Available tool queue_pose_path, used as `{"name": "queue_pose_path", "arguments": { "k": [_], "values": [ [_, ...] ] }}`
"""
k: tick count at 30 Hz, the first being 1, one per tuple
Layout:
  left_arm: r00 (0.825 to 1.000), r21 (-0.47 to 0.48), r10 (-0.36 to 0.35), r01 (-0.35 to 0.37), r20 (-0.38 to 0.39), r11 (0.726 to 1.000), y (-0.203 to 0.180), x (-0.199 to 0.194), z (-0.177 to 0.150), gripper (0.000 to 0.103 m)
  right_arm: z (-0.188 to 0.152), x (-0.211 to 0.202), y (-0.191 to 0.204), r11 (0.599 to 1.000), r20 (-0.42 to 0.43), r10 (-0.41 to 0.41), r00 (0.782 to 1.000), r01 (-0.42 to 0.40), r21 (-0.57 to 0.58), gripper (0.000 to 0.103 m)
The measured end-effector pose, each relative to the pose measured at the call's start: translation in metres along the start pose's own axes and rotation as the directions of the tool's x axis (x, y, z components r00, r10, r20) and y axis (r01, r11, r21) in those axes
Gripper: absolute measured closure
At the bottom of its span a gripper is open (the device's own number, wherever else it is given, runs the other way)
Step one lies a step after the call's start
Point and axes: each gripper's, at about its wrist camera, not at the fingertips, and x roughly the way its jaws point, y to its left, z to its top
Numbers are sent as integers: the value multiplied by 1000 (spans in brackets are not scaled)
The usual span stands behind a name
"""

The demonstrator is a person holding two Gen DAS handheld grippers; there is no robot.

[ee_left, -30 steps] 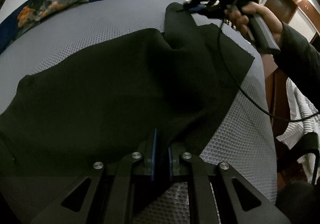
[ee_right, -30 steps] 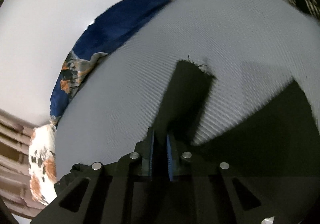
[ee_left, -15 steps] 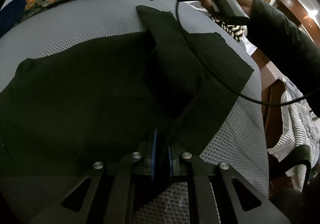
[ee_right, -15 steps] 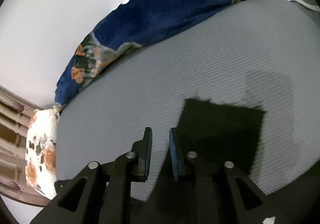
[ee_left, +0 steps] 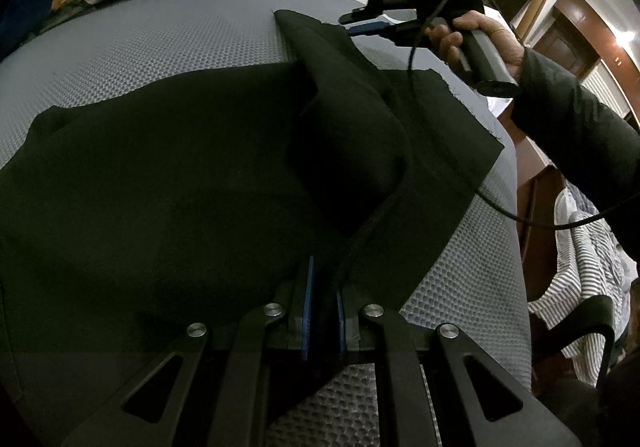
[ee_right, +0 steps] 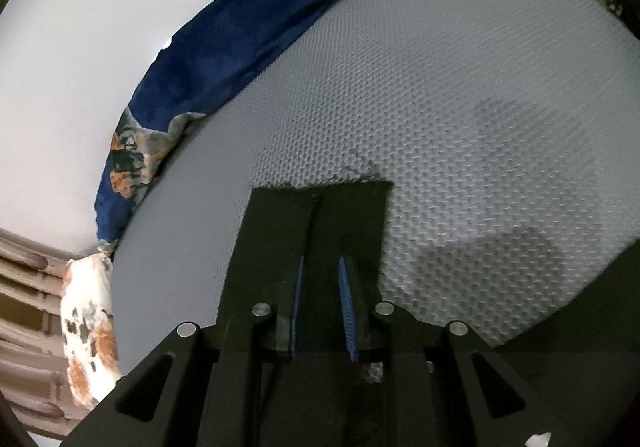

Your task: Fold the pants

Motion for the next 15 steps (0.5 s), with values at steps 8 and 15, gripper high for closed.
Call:
{"name": "queue_pose_path", "arguments": {
  "k": [8, 15],
  "values": [
    [1000, -6, -1, 1, -3, 1000, 0, 0, 0, 93, 16, 33, 8, 1000, -4, 9, 1000, -10, -20, 86],
    [1000, -14, -6, 6, -6, 1000, 1, 0, 1, 93, 30, 42, 12, 999, 5, 41, 999, -41, -32, 87]
  ]
}}
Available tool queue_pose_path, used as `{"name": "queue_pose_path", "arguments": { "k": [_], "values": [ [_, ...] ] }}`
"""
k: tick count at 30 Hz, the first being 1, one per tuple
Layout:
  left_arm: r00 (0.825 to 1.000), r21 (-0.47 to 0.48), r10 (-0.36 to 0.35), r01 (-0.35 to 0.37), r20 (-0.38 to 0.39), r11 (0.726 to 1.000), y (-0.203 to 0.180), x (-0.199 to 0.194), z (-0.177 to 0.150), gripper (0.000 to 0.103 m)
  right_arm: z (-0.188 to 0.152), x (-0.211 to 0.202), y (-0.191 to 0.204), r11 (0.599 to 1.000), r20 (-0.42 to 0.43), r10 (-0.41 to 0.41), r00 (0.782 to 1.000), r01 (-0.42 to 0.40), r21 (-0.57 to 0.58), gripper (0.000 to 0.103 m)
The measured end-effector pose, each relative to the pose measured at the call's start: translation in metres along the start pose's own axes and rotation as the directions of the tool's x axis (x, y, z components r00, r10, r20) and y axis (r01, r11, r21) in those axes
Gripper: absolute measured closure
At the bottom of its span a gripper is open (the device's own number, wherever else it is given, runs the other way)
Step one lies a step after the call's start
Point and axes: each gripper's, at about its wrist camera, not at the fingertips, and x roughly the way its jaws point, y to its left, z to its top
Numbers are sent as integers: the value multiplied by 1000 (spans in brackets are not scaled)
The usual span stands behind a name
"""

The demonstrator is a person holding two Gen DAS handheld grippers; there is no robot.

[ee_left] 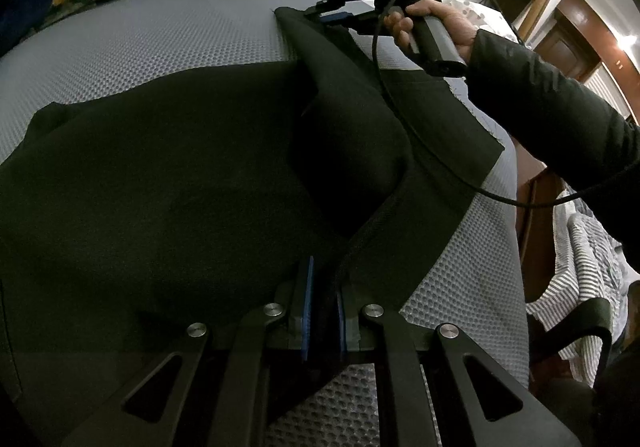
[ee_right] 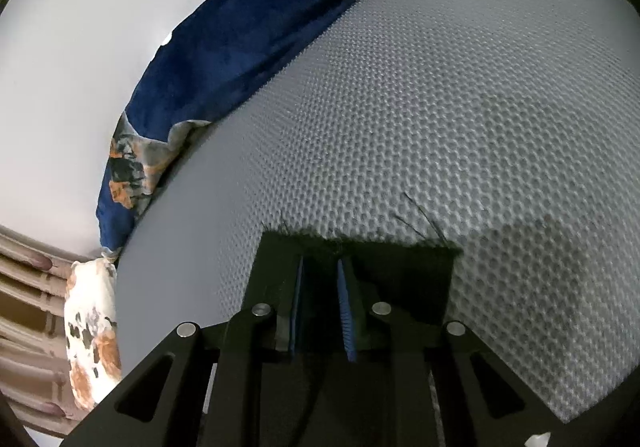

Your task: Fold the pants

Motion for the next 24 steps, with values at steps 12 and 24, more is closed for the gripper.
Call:
{"name": "queue_pose_path", "arguments": {
  "k": [12, 24],
  "values": [
    [1000, -4, 31, -31, 4, 1000, -6, 1, -2, 93, -6, -149, 43, 982, 233, -125, 965, 154, -113, 100],
    [995, 104, 99, -99, 4, 990, -30, 4, -4, 91, -107, -246, -68, 889, 168, -453, 876, 430, 155, 100]
  ]
}}
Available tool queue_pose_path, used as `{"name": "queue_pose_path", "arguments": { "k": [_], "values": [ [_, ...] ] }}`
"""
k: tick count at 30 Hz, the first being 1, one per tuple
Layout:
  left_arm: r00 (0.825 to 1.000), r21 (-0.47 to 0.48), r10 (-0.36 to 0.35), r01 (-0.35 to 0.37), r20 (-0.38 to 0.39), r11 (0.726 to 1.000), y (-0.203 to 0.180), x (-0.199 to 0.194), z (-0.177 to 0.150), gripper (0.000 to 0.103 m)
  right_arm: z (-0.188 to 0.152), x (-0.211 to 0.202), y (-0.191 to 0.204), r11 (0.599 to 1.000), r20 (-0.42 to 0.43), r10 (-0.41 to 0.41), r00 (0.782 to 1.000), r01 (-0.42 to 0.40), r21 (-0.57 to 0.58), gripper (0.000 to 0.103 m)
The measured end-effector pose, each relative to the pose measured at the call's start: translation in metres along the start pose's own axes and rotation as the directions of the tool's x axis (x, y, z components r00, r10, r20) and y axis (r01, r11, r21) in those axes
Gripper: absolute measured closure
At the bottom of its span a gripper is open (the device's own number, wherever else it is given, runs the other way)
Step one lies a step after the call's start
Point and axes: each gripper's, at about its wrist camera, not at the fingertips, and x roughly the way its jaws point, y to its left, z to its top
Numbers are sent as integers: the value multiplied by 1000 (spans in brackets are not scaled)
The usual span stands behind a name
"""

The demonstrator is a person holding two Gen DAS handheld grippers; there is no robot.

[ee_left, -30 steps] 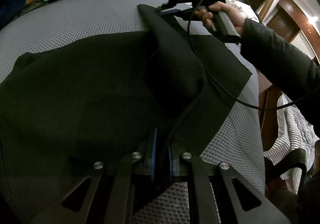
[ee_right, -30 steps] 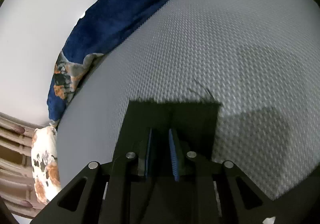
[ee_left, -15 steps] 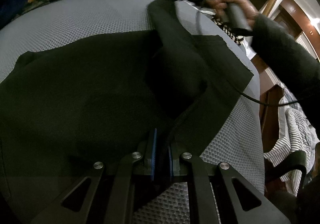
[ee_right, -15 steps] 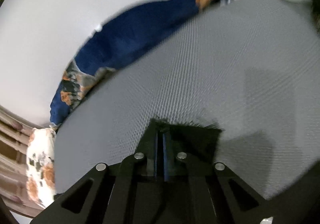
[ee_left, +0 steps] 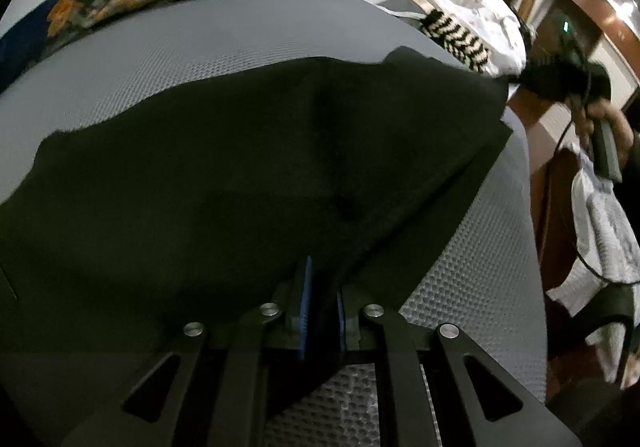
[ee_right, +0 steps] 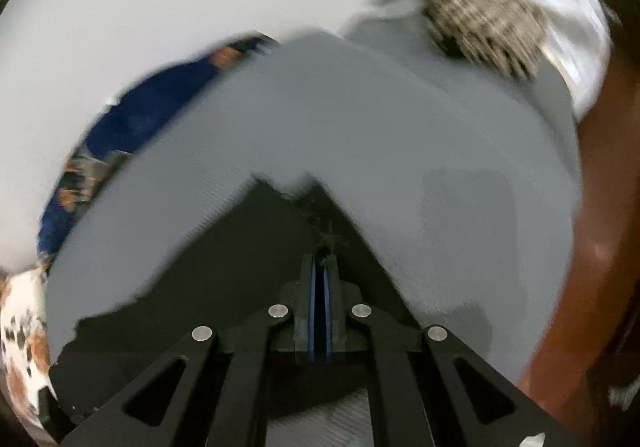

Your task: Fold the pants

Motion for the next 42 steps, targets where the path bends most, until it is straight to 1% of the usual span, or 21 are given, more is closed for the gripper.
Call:
{"name": "queue_pose_path", "arguments": {
  "k": [3, 4, 8, 13, 15, 17, 19, 20, 22, 24, 26, 28, 30, 31, 34, 38, 39, 41, 42],
  "values": [
    [1000, 59, 28, -27, -7, 998, -7, 1, 1, 91, -26, 18, -29, 998, -55, -30, 998, 33, 58, 101],
    [999, 73, 34, -33, -12, 997, -9, 2, 1, 91, -31, 18, -34, 997, -48, -26, 998, 29, 71, 101],
    [999, 91, 40, -37, -27, 995, -9, 1, 4, 90, -35, 6, -36, 998, -9, -24, 1000, 25, 54, 101],
    [998, 115, 49, -45, -30, 992, -11, 2, 5, 90, -41, 14, -43, 998, -24, -43, 999, 44, 50, 101],
    [998, 130, 56, -51, -36, 990, -12, 2, 4, 90, -43, 12, -42, 997, -18, -42, 999, 43, 61, 101],
    [997, 150, 63, -56, -40, 987, -14, 2, 2, 87, -44, 13, -42, 997, -19, -45, 999, 47, 64, 100],
    [998, 154, 55, -47, -44, 987, -14, 0, 0, 81, -42, 14, -39, 997, -24, -62, 998, 63, 36, 100],
    [998, 150, 45, -37, -51, 988, -13, -1, 1, 79, -42, 14, -41, 997, -28, -65, 998, 66, 42, 96],
    [998, 116, -4, 12, -63, 993, -10, -6, 2, 63, -39, 14, -41, 997, -39, -58, 998, 60, 51, 95],
    [997, 88, -58, 62, -45, 994, -8, -18, 3, 59, -38, 14, -40, 997, -39, -68, 997, 70, 43, 89],
    [995, 81, -96, 96, -4, 992, -6, -33, 3, 55, -36, 12, -41, 995, -35, -88, 995, 90, 46, 85],
    [994, 79, -100, 96, 45, 992, -1, -48, 5, 45, -33, 8, -43, 994, -21, -100, 995, 101, 51, 84],
    [993, 64, -75, 70, 86, 995, 7, -55, 8, 44, -29, 2, -45, 992, 0, -116, 993, 116, 59, 84],
    [994, 50, -59, 55, 91, 997, 13, -54, 9, 44, -25, 1, -45, 991, 6, -116, 993, 116, 63, 84],
    [998, 20, -32, 31, 59, 999, 23, -41, 8, 44, -17, -3, -38, 994, 24, -94, 995, 93, 57, 84],
    [999, -5, -4, 4, 42, 1000, 25, -26, 6, 44, -9, 0, -16, 998, 22, -60, 998, 60, 3, 84],
    [1000, -7, -8, 8, 27, 1000, 24, -21, 4, 44, -5, 3, -9, 999, 16, -43, 999, 43, -12, 84],
    [999, -17, -26, 26, -28, 1000, 21, -9, -2, 44, 4, 9, 4, 999, 5, 5, 1000, -5, -34, 84],
    [999, -7, -21, 21, -25, 1000, 18, -9, -4, 44, 12, 14, 13, 998, -7, 32, 999, -32, -48, 84]
  ]
}}
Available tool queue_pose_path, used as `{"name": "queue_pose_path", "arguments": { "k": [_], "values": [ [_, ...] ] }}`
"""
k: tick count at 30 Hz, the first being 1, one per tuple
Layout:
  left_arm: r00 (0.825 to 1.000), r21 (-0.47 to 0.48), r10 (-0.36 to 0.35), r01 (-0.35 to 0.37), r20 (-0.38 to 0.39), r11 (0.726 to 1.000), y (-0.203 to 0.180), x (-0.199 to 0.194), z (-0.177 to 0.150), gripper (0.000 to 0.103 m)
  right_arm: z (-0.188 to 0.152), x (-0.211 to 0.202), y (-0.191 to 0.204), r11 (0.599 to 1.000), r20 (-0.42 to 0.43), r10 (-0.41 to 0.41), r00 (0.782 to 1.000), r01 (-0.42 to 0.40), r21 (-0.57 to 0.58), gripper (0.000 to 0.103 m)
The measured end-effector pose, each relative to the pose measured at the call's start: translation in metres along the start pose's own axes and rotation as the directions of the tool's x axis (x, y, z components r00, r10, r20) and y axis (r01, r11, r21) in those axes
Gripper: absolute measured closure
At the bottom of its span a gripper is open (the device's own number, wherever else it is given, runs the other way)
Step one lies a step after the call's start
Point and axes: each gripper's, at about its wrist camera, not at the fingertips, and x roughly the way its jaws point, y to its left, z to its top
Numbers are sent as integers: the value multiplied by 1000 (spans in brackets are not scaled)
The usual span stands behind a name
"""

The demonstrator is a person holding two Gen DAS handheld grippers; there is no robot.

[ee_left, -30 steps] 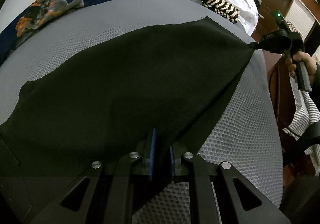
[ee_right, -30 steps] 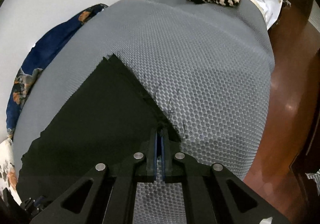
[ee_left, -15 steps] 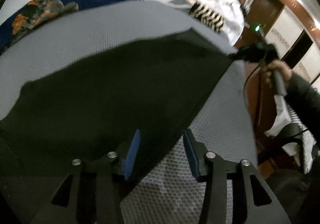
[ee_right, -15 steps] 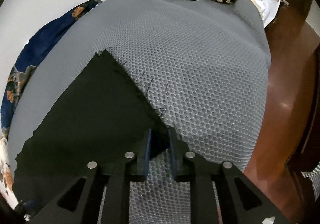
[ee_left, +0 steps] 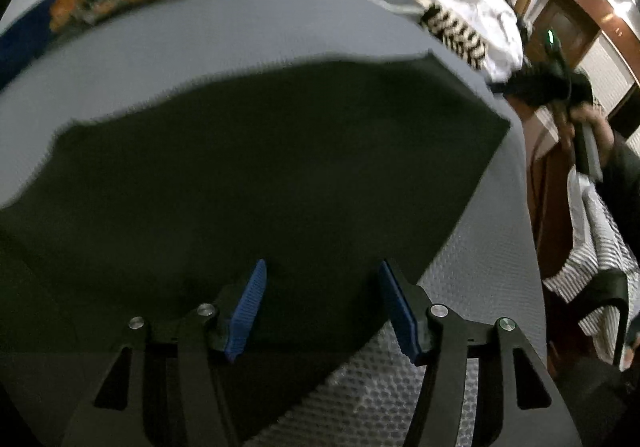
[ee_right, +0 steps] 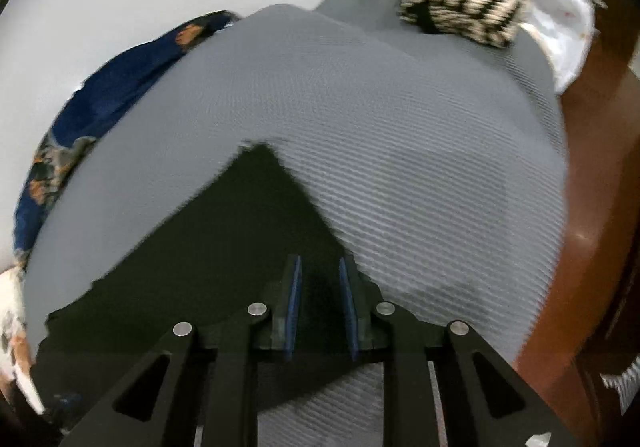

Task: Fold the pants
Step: 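Open the right gripper to release the hem and withdraw both grippers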

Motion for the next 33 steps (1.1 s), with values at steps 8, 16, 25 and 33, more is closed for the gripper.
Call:
{"name": "queue_pose_path", "arguments": {
  "k": [8, 16, 25, 33],
  "values": [
    [997, 8, -59, 59, -42, 998, -7, -5, -9, 44, 50, 33, 35, 992, -59, 83, 995, -88, -85, 82],
    [998, -66, -51, 50, -23, 997, -4, -10, -9, 44, 93, 67, 39, 989, -121, 96, 988, -109, -101, 80],
    [999, -128, -50, 51, 10, 990, 4, -23, 2, 44, 99, 87, 30, 979, -181, 143, 973, -165, -115, 80],
    [999, -187, -3, 12, 49, 982, 21, -31, 19, 44, 95, 85, 35, 954, -217, 198, 956, -239, -182, 77]
  ]
}}
